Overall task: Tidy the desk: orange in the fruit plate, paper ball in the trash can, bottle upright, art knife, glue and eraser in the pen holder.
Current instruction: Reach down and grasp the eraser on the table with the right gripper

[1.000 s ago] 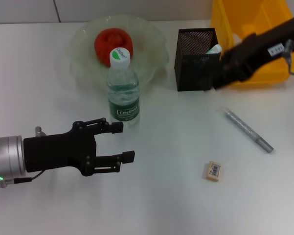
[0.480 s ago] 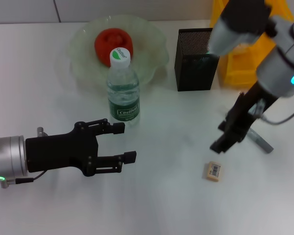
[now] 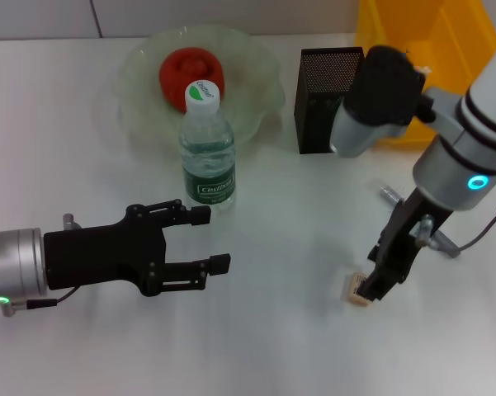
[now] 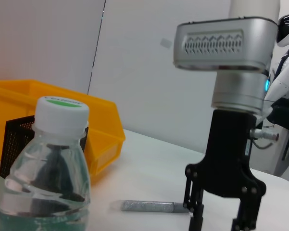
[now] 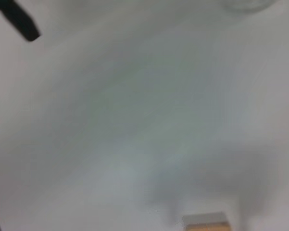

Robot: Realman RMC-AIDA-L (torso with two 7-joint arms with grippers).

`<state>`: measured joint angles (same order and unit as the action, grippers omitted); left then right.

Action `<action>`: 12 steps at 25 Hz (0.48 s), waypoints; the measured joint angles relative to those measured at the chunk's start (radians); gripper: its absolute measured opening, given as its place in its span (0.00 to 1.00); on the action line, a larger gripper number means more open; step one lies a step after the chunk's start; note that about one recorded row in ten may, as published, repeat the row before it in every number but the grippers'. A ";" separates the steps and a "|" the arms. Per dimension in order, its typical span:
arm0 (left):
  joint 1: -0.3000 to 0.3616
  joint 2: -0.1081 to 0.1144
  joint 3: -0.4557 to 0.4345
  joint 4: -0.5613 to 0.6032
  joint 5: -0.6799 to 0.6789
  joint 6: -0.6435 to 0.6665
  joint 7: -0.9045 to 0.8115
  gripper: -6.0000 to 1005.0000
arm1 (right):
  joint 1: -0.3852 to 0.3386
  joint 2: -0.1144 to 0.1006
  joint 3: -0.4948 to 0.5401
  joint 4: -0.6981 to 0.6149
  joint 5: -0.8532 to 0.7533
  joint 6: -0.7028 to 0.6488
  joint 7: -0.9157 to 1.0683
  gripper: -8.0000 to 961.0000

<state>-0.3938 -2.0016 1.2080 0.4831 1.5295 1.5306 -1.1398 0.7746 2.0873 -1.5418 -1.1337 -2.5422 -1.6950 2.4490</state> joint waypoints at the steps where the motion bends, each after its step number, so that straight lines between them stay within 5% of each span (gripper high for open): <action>1: 0.000 0.000 0.000 0.000 0.000 0.000 0.000 0.79 | 0.000 0.000 -0.012 0.002 0.004 0.004 0.000 0.61; 12: 0.008 0.000 0.002 -0.001 0.003 0.000 0.000 0.79 | -0.006 0.002 -0.087 0.010 0.011 0.049 0.008 0.60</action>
<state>-0.3862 -2.0016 1.2104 0.4817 1.5321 1.5308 -1.1398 0.7683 2.0896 -1.6290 -1.1238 -2.5315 -1.6463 2.4565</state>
